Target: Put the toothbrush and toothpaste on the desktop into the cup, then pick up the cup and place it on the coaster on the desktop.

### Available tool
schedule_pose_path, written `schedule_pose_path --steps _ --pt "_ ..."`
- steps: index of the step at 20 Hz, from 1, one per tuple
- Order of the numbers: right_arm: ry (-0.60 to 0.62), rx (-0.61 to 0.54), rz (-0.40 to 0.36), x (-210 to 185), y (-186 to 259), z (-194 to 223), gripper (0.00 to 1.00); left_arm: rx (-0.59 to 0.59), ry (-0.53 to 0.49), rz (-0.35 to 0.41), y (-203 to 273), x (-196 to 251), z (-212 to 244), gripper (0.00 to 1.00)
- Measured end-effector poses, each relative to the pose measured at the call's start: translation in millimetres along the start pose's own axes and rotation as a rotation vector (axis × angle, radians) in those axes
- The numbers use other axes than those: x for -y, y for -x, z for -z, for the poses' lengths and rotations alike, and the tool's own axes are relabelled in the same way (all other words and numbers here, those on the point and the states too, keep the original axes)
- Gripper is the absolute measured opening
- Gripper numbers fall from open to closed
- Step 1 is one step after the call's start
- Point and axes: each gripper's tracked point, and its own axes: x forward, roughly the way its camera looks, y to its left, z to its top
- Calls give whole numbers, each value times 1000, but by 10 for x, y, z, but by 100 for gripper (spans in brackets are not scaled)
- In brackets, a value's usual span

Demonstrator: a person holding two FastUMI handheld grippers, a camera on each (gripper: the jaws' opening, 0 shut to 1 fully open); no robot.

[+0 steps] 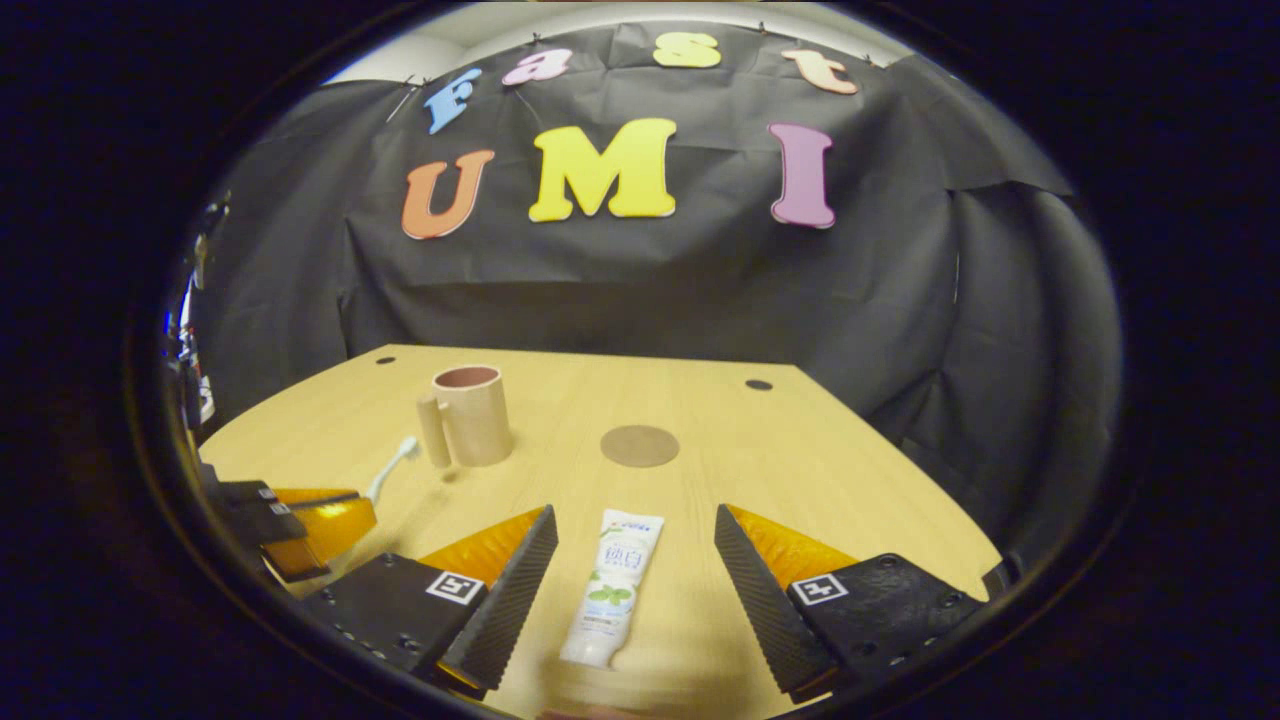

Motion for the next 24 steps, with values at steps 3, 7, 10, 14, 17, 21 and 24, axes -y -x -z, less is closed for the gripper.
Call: schedule_pose_path --steps 3,7,10,14,17,21,24 --pt "-30 -135 -16 -78 -175 358 96 142 -10 -24 129 -75 -305 9" --pt "-70 -228 -9 -89 -300 564 75 186 -2 -15 178 -97 -429 9" --pt "-49 -239 -44 -135 -284 594 45 169 6 -10 150 -124 -413 9" --pt "-39 -220 -116 -191 -278 549 28 160 23 -30 85 -188 -423 9" --pt "-36 -165 -147 -249 -220 461 27 159 29 -41 27 -230 -471 9" --pt "-46 -37 -172 -234 -83 106 27 198 32 -39 -123 -247 -773 9" --pt "-72 54 -191 -176 96 -203 27 279 6 -56 -305 -344 -1228 9"
